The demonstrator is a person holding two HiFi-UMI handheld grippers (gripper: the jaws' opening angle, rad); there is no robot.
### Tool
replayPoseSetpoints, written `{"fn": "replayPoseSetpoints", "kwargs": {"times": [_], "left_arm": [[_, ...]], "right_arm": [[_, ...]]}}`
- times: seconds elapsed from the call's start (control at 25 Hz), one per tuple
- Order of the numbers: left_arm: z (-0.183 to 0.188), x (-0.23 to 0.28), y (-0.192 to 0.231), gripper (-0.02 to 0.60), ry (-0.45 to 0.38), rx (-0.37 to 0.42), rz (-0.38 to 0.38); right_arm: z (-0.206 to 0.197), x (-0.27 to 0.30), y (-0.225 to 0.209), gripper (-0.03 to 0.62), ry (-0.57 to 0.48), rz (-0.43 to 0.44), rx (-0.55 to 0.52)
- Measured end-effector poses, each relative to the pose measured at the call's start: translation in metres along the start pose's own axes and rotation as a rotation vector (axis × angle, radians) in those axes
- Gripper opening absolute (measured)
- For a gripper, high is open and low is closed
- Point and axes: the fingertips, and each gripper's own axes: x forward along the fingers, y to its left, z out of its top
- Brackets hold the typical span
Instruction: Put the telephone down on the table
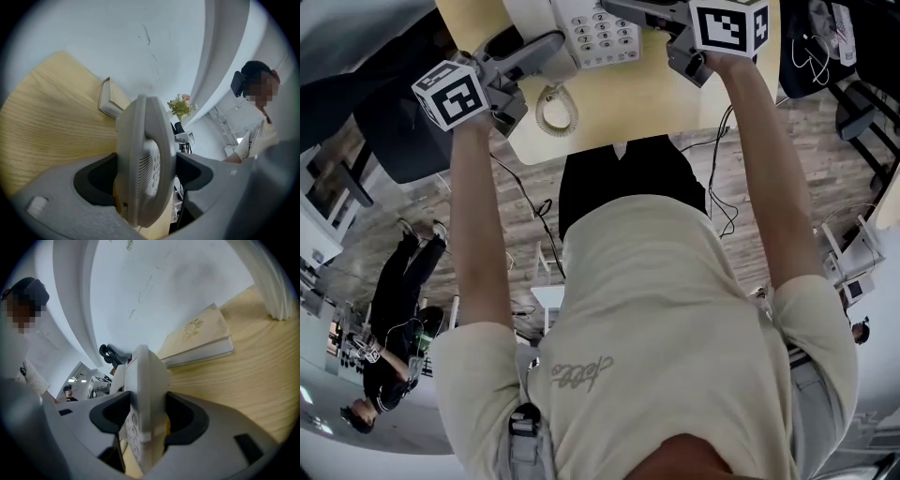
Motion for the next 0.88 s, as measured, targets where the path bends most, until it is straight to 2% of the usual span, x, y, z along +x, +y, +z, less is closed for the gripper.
{"fn": "replayPoseSetpoints", "kwargs": {"times": [0.2,0.56,0.72,0.88], "left_arm": [[0.003,0.008,0.012,0.374,0.011,-0.017,0.006],[0.003,0.014,0.024,0.376,-0.014,-0.113,0.039],[0.004,0.014,0.030,0.377,-0.032,-0.169,0.057],[0.005,0.014,0.033,0.377,-0.034,-0.202,0.080]], "right_arm": [[0.002,0.007,-0.013,0.236,0.012,-0.019,0.011],[0.000,0.014,-0.029,0.238,-0.002,-0.057,0.052],[0.000,0.018,-0.034,0.238,-0.010,-0.091,0.083],[0.000,0.017,-0.037,0.241,0.015,-0.143,0.051]]}}
